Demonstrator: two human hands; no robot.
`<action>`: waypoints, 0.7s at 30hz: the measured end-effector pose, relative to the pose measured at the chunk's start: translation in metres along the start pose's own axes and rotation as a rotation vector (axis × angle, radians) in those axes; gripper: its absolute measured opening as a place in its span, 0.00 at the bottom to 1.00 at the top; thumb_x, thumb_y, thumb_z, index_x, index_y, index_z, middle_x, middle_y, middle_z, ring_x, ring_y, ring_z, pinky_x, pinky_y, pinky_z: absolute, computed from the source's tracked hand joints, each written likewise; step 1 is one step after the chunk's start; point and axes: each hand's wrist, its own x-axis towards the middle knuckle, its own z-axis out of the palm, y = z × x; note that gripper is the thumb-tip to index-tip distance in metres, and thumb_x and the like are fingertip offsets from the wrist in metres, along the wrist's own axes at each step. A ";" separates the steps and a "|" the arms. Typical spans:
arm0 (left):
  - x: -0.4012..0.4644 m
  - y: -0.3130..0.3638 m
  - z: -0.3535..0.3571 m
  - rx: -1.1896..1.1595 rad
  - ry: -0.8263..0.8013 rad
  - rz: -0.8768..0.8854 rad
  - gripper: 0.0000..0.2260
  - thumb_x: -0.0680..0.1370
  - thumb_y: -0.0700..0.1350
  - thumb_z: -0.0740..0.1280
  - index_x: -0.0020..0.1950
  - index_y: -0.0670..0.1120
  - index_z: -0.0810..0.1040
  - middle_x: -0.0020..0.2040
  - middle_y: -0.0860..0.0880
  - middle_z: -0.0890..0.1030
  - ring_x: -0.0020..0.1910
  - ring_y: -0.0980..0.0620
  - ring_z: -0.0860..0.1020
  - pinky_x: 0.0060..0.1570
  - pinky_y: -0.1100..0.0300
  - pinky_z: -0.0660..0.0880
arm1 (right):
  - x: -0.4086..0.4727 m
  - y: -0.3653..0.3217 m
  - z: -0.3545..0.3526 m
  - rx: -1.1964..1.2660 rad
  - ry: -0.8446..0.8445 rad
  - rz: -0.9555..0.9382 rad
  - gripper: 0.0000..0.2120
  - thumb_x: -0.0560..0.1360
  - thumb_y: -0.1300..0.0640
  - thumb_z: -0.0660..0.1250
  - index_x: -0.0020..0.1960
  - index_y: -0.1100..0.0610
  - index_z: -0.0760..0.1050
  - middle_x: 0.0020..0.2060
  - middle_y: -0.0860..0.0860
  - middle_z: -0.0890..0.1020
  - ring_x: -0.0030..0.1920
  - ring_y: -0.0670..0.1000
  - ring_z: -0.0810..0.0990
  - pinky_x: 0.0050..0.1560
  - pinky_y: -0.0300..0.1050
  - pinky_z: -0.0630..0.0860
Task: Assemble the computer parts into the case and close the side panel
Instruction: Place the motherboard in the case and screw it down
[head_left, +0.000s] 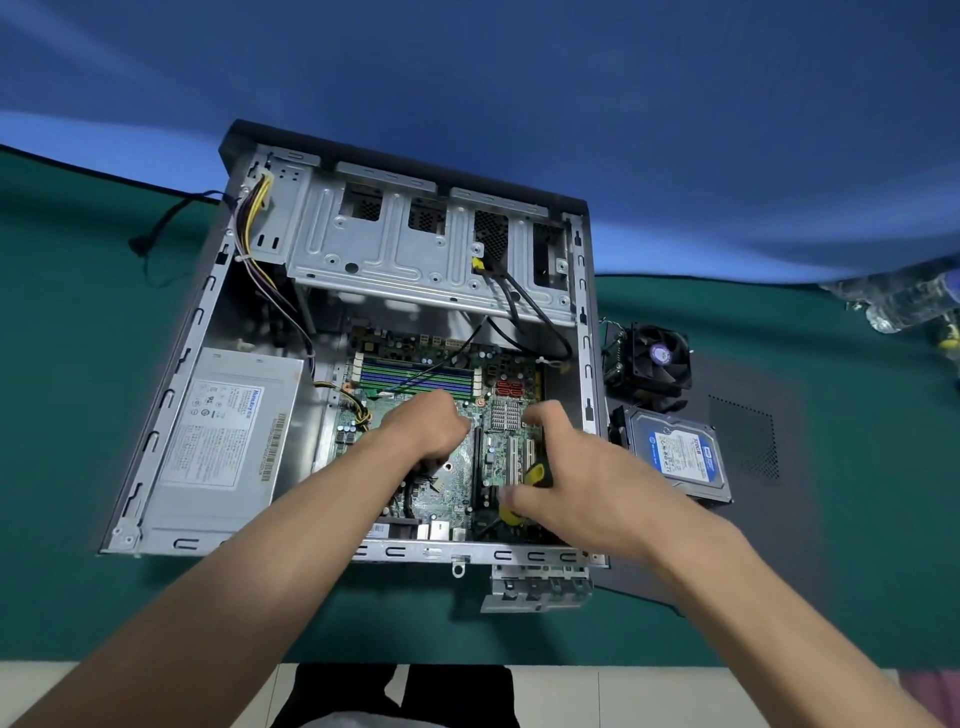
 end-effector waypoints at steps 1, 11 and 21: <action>0.000 0.000 0.000 -0.002 0.000 0.000 0.17 0.80 0.49 0.59 0.41 0.40 0.79 0.34 0.45 0.78 0.30 0.48 0.75 0.37 0.58 0.73 | -0.001 0.000 -0.001 0.019 -0.021 -0.015 0.26 0.77 0.44 0.61 0.69 0.49 0.54 0.47 0.49 0.73 0.44 0.53 0.73 0.43 0.47 0.68; 0.002 0.000 0.000 -0.018 0.003 -0.006 0.18 0.80 0.48 0.59 0.42 0.35 0.80 0.39 0.39 0.83 0.30 0.46 0.78 0.40 0.53 0.79 | -0.005 -0.007 -0.005 -0.118 -0.072 -0.037 0.16 0.79 0.45 0.59 0.61 0.54 0.64 0.49 0.52 0.78 0.47 0.55 0.74 0.45 0.48 0.72; 0.006 -0.003 0.000 0.004 0.021 0.011 0.18 0.80 0.48 0.59 0.41 0.36 0.80 0.37 0.41 0.83 0.30 0.47 0.79 0.39 0.57 0.77 | 0.006 -0.012 -0.006 -0.028 -0.104 -0.028 0.19 0.78 0.48 0.63 0.65 0.54 0.64 0.60 0.53 0.75 0.57 0.56 0.76 0.51 0.46 0.70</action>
